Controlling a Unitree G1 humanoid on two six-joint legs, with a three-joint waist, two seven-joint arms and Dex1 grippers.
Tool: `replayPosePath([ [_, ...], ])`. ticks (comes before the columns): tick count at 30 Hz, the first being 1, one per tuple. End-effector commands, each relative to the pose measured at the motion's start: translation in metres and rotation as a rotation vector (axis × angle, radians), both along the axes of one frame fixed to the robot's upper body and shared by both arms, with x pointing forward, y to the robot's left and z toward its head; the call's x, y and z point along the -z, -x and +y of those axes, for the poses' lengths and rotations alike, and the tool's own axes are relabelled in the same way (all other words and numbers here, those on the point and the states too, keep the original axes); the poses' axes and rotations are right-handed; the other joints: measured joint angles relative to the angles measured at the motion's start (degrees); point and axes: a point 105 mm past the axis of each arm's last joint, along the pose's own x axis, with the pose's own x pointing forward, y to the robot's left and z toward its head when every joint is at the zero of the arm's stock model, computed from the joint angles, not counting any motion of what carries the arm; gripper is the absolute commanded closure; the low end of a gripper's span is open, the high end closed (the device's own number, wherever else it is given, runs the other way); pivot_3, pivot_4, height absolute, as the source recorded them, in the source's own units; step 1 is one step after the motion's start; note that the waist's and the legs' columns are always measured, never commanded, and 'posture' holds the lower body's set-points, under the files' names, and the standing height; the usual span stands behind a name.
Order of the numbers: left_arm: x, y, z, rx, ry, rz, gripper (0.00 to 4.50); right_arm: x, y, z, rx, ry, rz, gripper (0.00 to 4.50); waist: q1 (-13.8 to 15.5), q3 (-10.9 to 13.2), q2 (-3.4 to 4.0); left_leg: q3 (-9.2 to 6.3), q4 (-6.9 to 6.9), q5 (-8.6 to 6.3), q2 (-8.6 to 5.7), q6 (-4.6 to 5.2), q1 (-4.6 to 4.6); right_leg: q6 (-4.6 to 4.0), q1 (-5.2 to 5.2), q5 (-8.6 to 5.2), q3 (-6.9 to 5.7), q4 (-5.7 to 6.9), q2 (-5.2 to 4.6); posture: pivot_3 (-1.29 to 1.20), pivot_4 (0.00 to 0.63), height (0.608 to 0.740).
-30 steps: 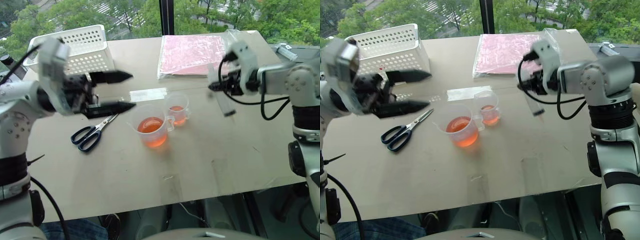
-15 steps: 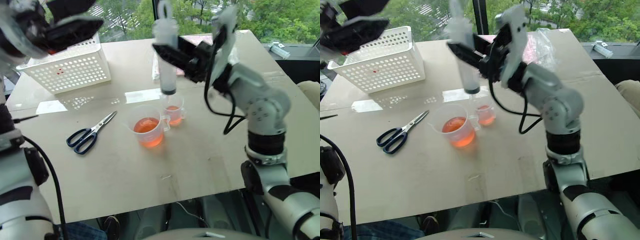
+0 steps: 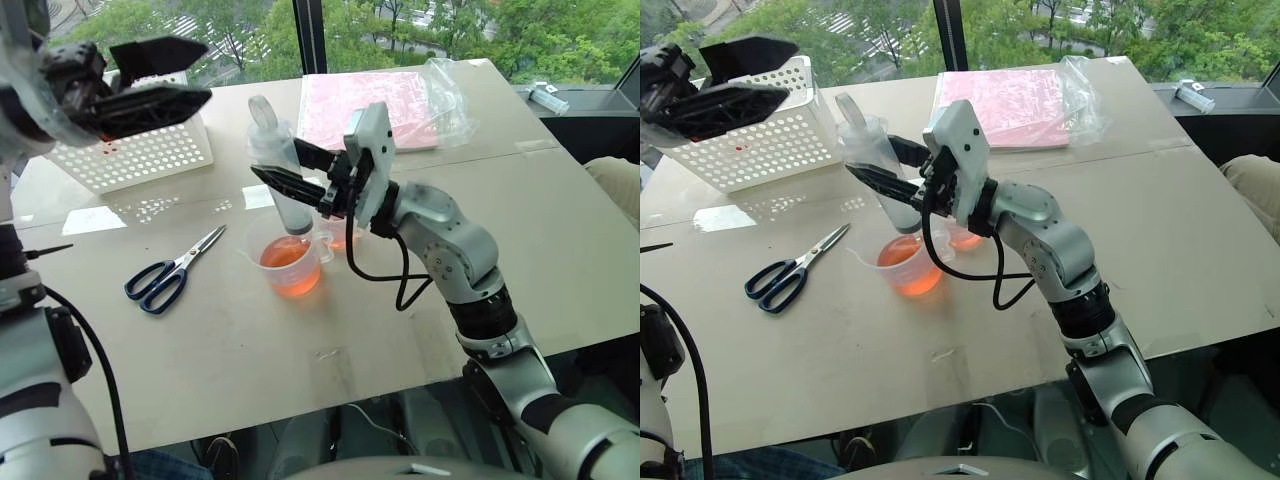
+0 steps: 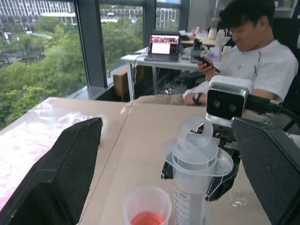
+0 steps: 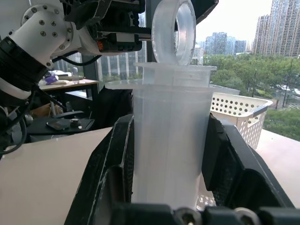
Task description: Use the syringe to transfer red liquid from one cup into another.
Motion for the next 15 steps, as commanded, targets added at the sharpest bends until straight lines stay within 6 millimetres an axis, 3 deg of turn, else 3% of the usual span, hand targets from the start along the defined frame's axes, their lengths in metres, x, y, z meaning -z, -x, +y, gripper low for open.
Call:
replayPosePath([
  [1,0.006,0.002,0.001,-0.022,-0.085,-0.036,0.00,0.002,0.005,0.003,-0.023,0.004,-0.063,2.99,0.1,0.0,-0.01,-0.01,0.00,0.00,0.00,0.00,-0.01,0.00,0.00,0.00,-0.01,0.00,0.00,0.00,0.150,0.740],
  [6,0.026,-0.002,0.003,-0.045,-0.133,0.001,0.00,0.010,0.005,0.007,-0.040,-0.026,-0.044,2.99,0.2,0.0,-0.01,-0.01,0.01,0.00,0.00,0.00,0.00,0.00,0.00,0.00,0.00,0.01,0.00,0.00,0.150,0.740],
  [15,0.027,0.000,0.004,-0.035,-0.099,0.017,0.00,0.015,0.006,0.022,-0.065,-0.046,-0.040,2.99,0.2,0.0,-0.02,-0.03,0.01,0.00,0.00,0.00,0.00,0.00,0.00,0.00,-0.01,0.00,-0.03,0.00,0.150,0.740],
])
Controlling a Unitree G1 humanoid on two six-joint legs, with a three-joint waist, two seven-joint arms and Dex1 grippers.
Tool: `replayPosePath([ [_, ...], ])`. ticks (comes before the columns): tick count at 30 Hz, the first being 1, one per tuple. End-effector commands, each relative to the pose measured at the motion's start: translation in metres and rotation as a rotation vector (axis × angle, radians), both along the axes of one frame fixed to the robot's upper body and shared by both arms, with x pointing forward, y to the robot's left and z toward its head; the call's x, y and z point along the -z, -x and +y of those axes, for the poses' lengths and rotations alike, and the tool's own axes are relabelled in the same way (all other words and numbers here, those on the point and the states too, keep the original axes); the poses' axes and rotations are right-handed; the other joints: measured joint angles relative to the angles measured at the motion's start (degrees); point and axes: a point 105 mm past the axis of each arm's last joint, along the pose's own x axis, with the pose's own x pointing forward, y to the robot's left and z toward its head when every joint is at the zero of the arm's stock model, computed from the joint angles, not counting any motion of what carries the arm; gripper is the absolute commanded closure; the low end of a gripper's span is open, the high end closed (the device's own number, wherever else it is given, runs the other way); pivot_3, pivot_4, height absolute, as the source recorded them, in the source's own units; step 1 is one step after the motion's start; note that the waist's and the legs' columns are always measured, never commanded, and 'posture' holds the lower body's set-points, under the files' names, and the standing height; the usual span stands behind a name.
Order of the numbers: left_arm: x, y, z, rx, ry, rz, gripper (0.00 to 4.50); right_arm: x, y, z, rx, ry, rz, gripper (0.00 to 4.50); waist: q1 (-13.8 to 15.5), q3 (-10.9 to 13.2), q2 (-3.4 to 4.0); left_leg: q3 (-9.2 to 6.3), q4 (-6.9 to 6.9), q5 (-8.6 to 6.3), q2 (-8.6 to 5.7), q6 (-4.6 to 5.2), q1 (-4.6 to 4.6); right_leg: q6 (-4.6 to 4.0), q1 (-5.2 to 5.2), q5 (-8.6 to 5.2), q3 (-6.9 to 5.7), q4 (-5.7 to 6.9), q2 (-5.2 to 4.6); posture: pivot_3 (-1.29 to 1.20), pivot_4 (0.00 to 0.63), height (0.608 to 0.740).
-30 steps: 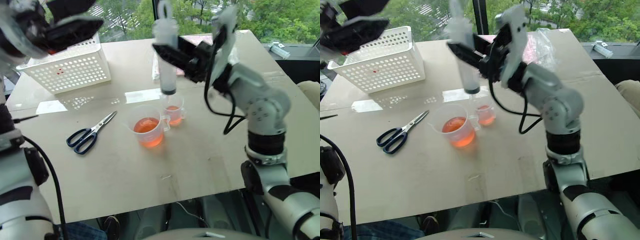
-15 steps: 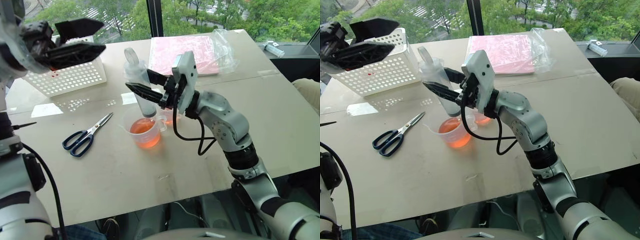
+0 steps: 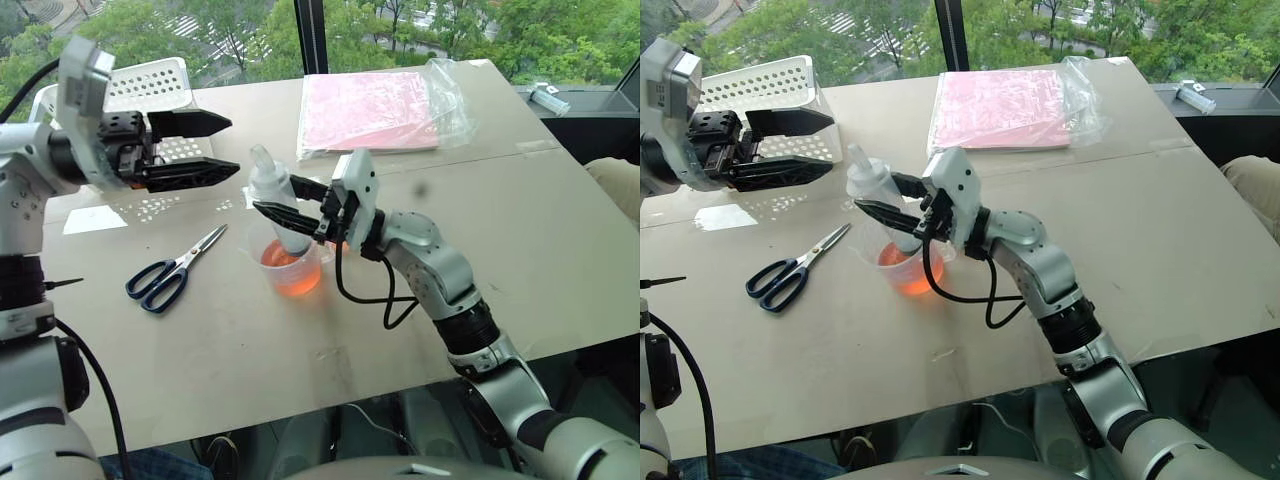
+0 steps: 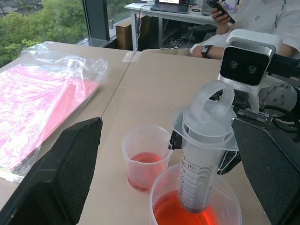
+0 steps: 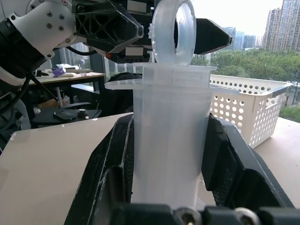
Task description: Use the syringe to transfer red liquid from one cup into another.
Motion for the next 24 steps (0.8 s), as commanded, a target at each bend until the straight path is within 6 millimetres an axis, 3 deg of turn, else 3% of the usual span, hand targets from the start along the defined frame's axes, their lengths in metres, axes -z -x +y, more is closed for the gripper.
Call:
replayPosePath([
  [1,-0.014,0.008,0.001,0.009,0.012,-0.058,0.00,-0.007,0.006,0.011,-0.029,-0.033,-0.029,2.99,0.0,0.0,0.00,0.00,0.00,0.00,0.00,0.00,0.00,0.00,0.00,0.00,0.00,0.00,0.01,0.00,0.150,0.740],
  [11,-0.005,0.007,0.003,-0.007,-0.010,-0.035,0.00,-0.001,0.003,0.020,-0.042,-0.058,-0.006,2.99,-0.1,0.0,0.00,-0.01,0.00,0.00,0.00,0.00,0.00,0.00,0.00,0.00,0.00,0.00,0.02,0.00,0.150,0.740],
  [12,-0.003,0.007,0.003,-0.014,-0.017,-0.031,0.53,-0.001,0.003,0.020,-0.043,-0.057,-0.009,2.99,-0.1,0.0,0.00,-0.01,0.00,0.00,0.00,0.00,0.00,0.00,0.00,0.00,0.00,0.00,0.02,0.00,0.150,0.740],
  [13,-0.001,0.006,0.004,-0.017,-0.022,-0.028,0.77,-0.001,0.003,0.019,-0.045,-0.055,-0.012,2.99,-0.2,0.0,0.00,-0.01,0.00,0.00,0.00,0.00,0.01,0.00,0.00,0.00,-0.01,0.01,0.02,0.00,0.150,0.740],
  [18,0.008,0.002,-0.002,-0.011,-0.045,-0.034,3.24,0.001,0.003,0.020,-0.048,-0.049,-0.022,2.99,-0.1,0.0,0.00,-0.02,0.00,0.00,0.00,0.00,0.01,0.00,0.00,0.00,-0.01,0.00,0.02,0.00,0.150,0.740],
  [24,0.002,0.002,-0.013,0.035,0.017,-0.046,3.24,0.002,0.004,0.021,-0.053,-0.039,-0.031,2.99,-0.1,0.0,0.00,-0.02,0.00,0.00,0.00,-0.01,0.01,0.00,0.01,0.00,-0.01,0.00,0.01,0.00,0.150,0.740],
])
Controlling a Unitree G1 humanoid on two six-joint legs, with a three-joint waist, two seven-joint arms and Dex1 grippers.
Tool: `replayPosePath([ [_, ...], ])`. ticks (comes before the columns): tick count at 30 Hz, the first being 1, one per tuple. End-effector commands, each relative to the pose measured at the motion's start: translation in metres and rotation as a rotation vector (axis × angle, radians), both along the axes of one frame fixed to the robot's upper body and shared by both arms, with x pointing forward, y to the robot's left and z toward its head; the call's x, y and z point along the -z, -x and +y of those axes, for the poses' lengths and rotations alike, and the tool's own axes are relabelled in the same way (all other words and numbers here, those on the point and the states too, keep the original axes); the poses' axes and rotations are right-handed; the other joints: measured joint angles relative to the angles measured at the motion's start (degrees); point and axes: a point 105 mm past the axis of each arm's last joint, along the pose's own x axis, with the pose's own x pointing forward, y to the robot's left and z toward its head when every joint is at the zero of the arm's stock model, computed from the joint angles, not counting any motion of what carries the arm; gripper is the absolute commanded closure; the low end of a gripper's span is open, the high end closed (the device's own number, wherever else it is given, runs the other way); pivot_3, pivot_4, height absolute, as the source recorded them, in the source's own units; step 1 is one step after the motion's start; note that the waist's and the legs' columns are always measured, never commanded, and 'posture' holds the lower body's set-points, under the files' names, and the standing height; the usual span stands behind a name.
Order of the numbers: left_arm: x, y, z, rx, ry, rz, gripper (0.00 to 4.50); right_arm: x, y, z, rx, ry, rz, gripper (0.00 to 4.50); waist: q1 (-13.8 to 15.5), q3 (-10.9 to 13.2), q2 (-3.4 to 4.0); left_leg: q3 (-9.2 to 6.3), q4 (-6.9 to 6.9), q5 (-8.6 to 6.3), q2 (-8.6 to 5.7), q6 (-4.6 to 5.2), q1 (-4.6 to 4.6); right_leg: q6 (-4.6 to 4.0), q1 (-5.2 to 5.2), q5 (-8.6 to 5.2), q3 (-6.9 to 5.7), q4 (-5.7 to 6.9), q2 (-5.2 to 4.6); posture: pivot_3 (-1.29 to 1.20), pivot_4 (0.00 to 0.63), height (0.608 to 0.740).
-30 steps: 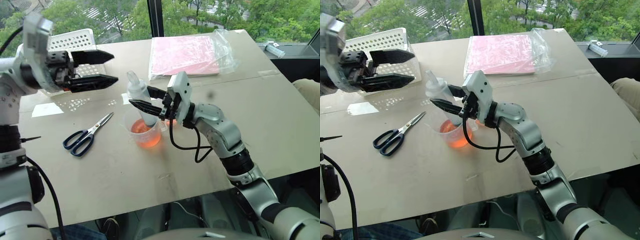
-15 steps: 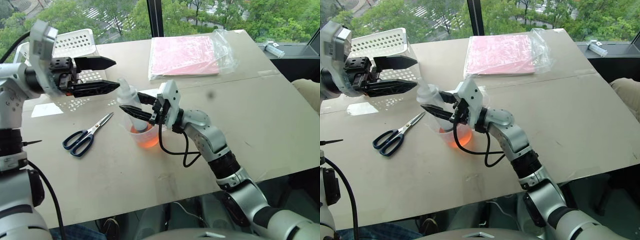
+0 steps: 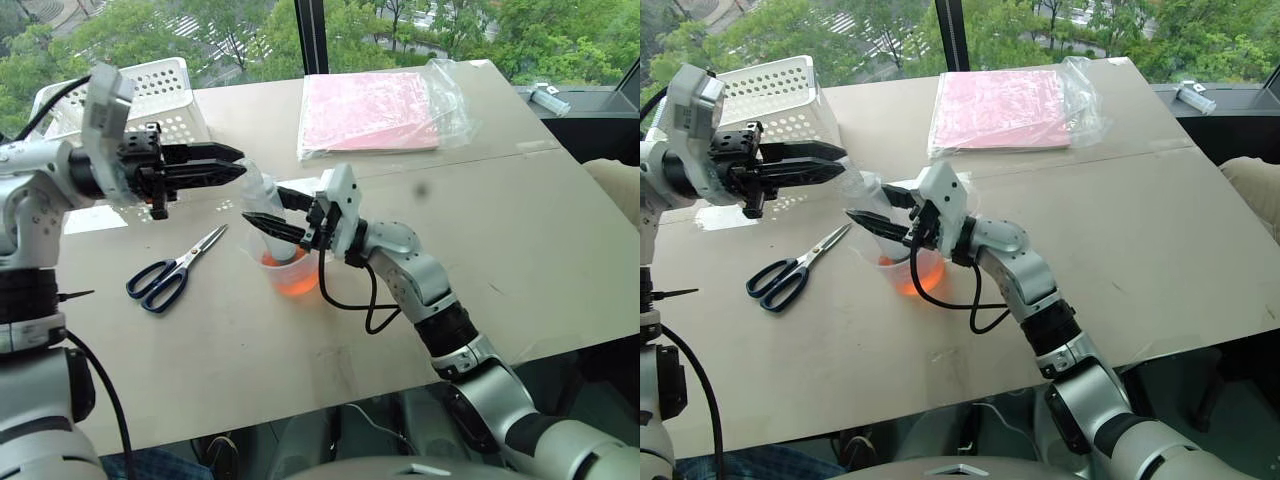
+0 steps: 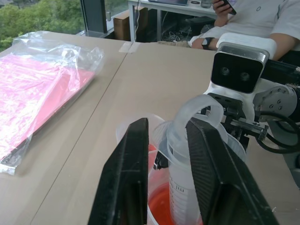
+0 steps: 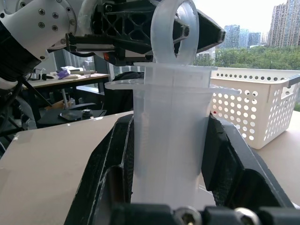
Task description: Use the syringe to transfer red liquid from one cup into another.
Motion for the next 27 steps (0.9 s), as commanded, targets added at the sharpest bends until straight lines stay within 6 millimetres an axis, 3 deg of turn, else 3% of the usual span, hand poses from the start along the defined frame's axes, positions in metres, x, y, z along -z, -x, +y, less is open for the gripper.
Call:
replayPosePath([
  [1,-0.016,0.006,-0.006,0.026,0.002,-0.064,3.24,-0.017,0.009,0.006,-0.039,-0.038,-0.067,2.99,-0.2,0.0,0.00,0.00,0.00,0.00,0.00,0.00,0.00,0.00,0.00,0.00,0.01,0.00,0.00,0.00,0.150,0.740],
  [10,-0.007,0.007,-0.014,0.067,-0.020,-0.035,3.24,-0.012,0.006,0.008,-0.028,-0.003,-0.100,2.99,-0.3,0.0,0.00,0.00,0.00,0.00,0.00,0.00,0.00,0.00,0.00,0.00,0.00,0.00,0.00,0.00,0.150,0.740],
  [13,-0.007,0.008,-0.015,0.077,-0.018,-0.028,4.47,-0.010,0.006,0.009,-0.026,0.002,-0.099,2.99,-0.3,0.0,0.00,0.00,0.00,0.00,0.00,0.00,0.00,0.00,0.00,0.00,0.00,0.00,0.00,0.00,0.150,0.740],
  [27,-0.052,0.012,-0.013,0.078,0.167,-0.107,4.47,-0.003,0.010,0.011,-0.038,0.011,-0.082,2.99,-0.3,0.0,0.00,-0.01,0.01,0.00,0.01,-0.01,0.00,0.00,0.00,0.00,0.00,0.02,0.00,0.00,0.150,0.740],
])
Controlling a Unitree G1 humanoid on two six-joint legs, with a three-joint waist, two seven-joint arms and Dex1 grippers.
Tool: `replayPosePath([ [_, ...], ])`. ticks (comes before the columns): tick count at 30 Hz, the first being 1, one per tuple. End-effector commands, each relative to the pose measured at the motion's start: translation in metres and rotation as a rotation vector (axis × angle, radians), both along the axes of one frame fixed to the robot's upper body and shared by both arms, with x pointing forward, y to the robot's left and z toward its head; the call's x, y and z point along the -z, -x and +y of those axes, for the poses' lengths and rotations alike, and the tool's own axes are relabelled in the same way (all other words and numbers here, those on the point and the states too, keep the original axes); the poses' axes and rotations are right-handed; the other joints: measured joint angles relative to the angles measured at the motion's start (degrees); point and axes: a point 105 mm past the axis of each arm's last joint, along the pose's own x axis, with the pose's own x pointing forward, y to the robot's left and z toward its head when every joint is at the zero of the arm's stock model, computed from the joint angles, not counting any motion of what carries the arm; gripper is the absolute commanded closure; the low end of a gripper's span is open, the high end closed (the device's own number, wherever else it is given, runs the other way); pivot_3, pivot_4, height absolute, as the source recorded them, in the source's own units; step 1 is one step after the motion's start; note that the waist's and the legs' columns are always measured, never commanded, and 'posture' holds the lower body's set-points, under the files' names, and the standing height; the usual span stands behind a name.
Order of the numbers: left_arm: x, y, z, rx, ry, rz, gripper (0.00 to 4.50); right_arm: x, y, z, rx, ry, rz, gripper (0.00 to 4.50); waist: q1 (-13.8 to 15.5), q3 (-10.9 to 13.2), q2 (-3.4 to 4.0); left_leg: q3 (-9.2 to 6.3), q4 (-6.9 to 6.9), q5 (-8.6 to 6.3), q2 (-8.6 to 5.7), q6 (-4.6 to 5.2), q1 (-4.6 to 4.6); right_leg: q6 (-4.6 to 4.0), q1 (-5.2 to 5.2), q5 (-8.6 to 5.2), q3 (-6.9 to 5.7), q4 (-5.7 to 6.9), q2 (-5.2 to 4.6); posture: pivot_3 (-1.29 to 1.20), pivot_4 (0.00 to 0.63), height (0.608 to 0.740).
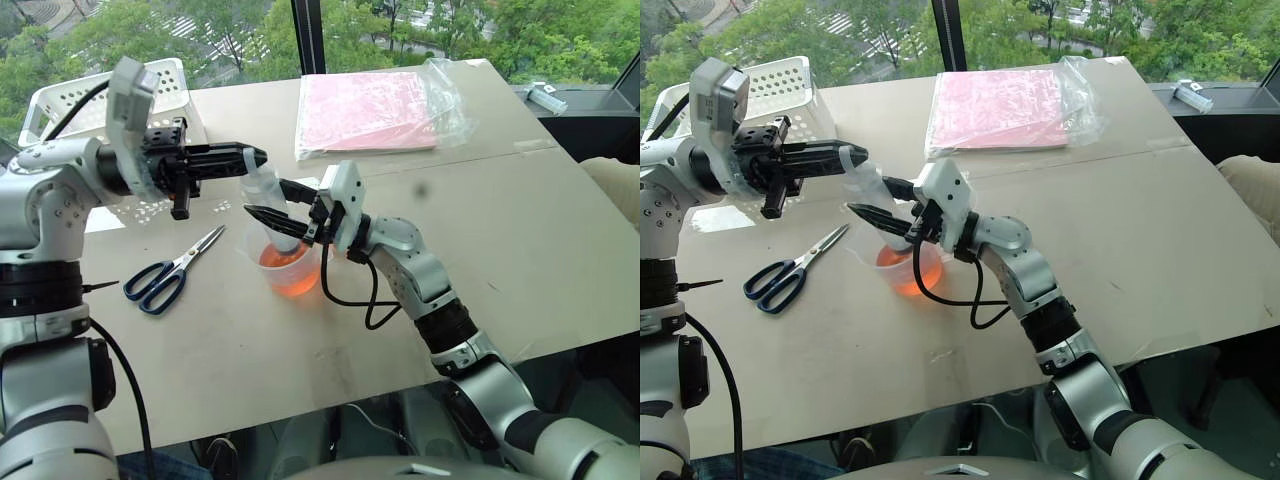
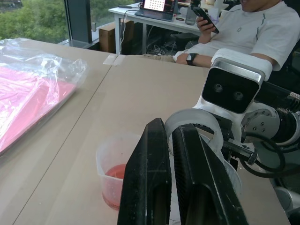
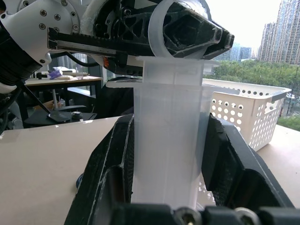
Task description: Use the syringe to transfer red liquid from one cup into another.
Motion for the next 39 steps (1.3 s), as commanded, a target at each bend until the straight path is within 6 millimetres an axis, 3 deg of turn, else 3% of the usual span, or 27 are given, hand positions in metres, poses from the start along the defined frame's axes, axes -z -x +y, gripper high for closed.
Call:
replayPosePath([
  [1,-0.043,0.013,0.004,0.024,0.098,-0.143,4.47,0.004,0.013,0.013,-0.060,0.027,0.001,2.99,0.0,0.0,0.00,0.00,0.00,0.00,0.00,0.00,0.00,0.00,0.00,0.00,0.00,0.00,0.00,0.00,0.150,0.740],
  [17,-0.035,0.018,0.005,0.048,0.105,-0.037,4.47,0.003,0.014,0.015,-0.066,0.025,-0.002,2.99,0.0,0.0,0.00,-0.01,0.00,0.00,-0.01,0.00,0.00,0.00,0.00,0.00,0.00,0.00,0.01,0.00,0.150,0.740],
  [21,-0.027,0.022,0.005,0.070,0.062,0.010,2.87,0.000,0.013,0.015,-0.063,0.016,-0.010,2.99,-0.1,0.0,0.00,0.00,0.00,0.00,0.00,-0.01,0.00,0.00,0.00,0.00,0.00,0.00,0.01,0.00,0.150,0.740],
  [22,-0.026,0.017,0.007,0.027,0.053,-0.026,2.64,-0.001,0.013,0.015,-0.062,0.014,-0.012,2.99,0.0,0.0,0.00,0.00,0.00,0.00,0.00,0.00,0.00,0.00,0.00,0.00,0.00,0.00,0.01,0.00,0.150,0.740],
  [26,-0.022,0.007,0.019,-0.086,-0.017,-0.075,0.94,-0.013,0.013,0.010,-0.063,-0.017,-0.024,2.99,0.1,0.0,0.00,0.00,0.01,0.01,-0.01,-0.01,0.02,0.00,0.02,0.00,0.01,-0.01,-0.01,0.00,0.150,0.740],
  [30,-0.047,0.012,0.029,-0.088,0.073,-0.125,0.94,-0.037,0.016,0.001,-0.082,-0.082,-0.006,2.99,0.2,0.0,-0.01,-0.04,0.01,0.01,0.00,-0.01,0.01,0.00,0.01,0.00,-0.03,-0.01,-0.01,0.00,0.150,0.740],
  [35,-0.039,0.016,0.037,-0.097,0.016,-0.141,0.94,-0.053,0.013,-0.008,-0.073,-0.132,0.016,2.99,0.1,0.0,-0.01,-0.04,0.00,0.01,0.00,-0.01,0.02,0.00,0.02,0.00,-0.02,-0.01,-0.04,0.00,0.150,0.740],
  [39,-0.048,0.017,0.046,-0.128,0.051,-0.170,0.94,-0.065,0.012,-0.016,-0.060,-0.167,0.013,2.99,0.1,0.0,-0.01,-0.04,-0.01,0.01,0.00,-0.01,0.02,0.00,0.02,0.00,-0.03,0.00,-0.04,0.00,0.150,0.740],
])
